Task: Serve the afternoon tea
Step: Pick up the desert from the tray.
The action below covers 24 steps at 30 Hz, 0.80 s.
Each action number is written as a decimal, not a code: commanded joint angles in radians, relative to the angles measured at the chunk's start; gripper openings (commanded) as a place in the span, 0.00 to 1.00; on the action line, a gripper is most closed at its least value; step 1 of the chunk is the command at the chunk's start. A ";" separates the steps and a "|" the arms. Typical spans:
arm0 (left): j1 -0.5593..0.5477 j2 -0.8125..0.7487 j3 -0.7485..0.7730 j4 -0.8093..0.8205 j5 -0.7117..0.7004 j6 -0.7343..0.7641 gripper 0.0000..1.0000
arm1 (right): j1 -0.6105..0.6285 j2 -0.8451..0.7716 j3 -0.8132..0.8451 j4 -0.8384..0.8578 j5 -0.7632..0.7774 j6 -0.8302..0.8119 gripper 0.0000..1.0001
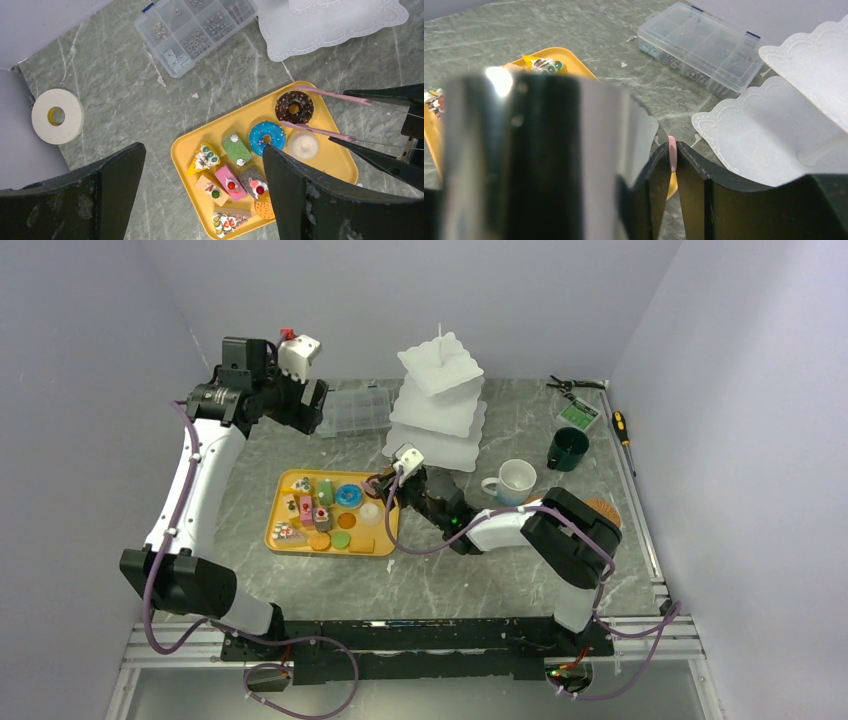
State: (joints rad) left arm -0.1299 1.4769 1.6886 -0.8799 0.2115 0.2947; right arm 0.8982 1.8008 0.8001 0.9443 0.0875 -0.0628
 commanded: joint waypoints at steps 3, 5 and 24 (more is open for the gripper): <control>-0.001 -0.044 0.000 0.040 0.005 0.014 0.93 | 0.004 0.016 0.031 0.076 -0.001 0.040 0.67; -0.001 -0.041 0.000 0.039 0.008 0.012 0.93 | 0.003 0.019 0.030 0.077 -0.006 0.045 0.68; -0.001 -0.045 -0.003 0.056 0.018 -0.005 0.93 | 0.003 -0.040 0.008 0.084 0.023 0.026 0.71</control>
State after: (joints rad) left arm -0.1299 1.4677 1.6882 -0.8719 0.2123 0.2935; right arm 0.8986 1.8156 0.8009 0.9607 0.0975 -0.0307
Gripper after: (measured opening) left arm 0.932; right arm 0.711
